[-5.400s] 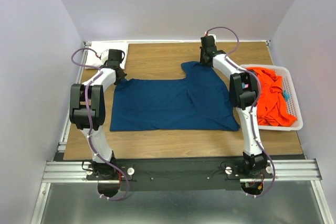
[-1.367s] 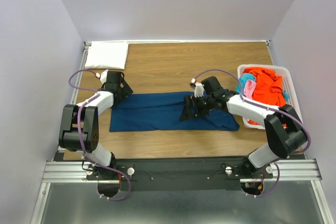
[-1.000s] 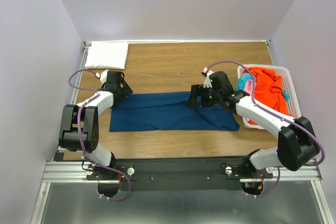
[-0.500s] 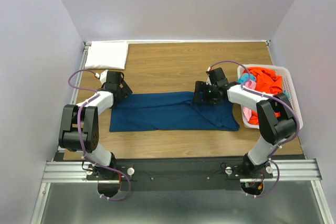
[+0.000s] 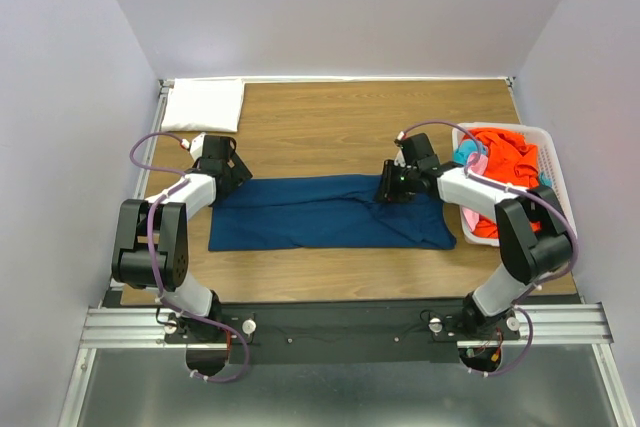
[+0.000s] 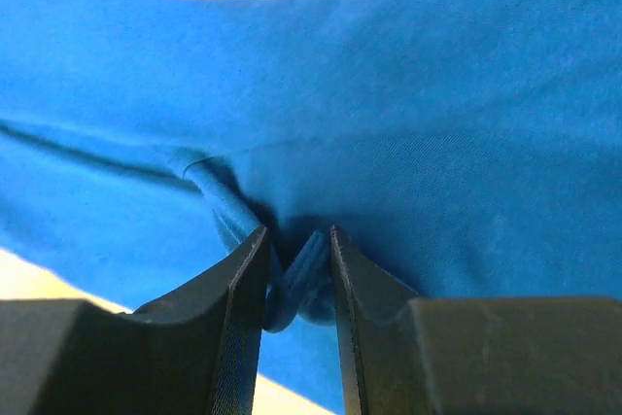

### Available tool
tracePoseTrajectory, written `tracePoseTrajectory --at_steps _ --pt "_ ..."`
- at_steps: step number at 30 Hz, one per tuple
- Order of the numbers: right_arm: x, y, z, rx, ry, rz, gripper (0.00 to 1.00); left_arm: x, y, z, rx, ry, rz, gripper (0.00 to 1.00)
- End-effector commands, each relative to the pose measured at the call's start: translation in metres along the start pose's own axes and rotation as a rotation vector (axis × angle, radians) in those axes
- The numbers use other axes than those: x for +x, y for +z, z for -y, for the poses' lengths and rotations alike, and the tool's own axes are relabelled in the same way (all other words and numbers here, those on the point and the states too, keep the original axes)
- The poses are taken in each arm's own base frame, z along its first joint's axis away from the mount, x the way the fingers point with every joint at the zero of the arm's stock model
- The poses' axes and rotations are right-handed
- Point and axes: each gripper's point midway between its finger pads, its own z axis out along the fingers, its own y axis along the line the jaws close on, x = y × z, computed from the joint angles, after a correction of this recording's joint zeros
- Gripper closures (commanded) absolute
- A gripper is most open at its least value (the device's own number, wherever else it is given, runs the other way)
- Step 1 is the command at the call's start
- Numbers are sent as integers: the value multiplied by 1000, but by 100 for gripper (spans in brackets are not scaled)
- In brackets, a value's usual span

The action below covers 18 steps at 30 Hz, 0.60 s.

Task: Fold and stack the t-shirts
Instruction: Fold the tshirt

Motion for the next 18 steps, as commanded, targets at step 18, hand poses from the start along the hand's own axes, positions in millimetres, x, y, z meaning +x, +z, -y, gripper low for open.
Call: tracePoseTrajectory --at_steps 18 --pt "78 -22 -91 -260 -72 -148 46 -10 -5 -5 -34 7 31 2"
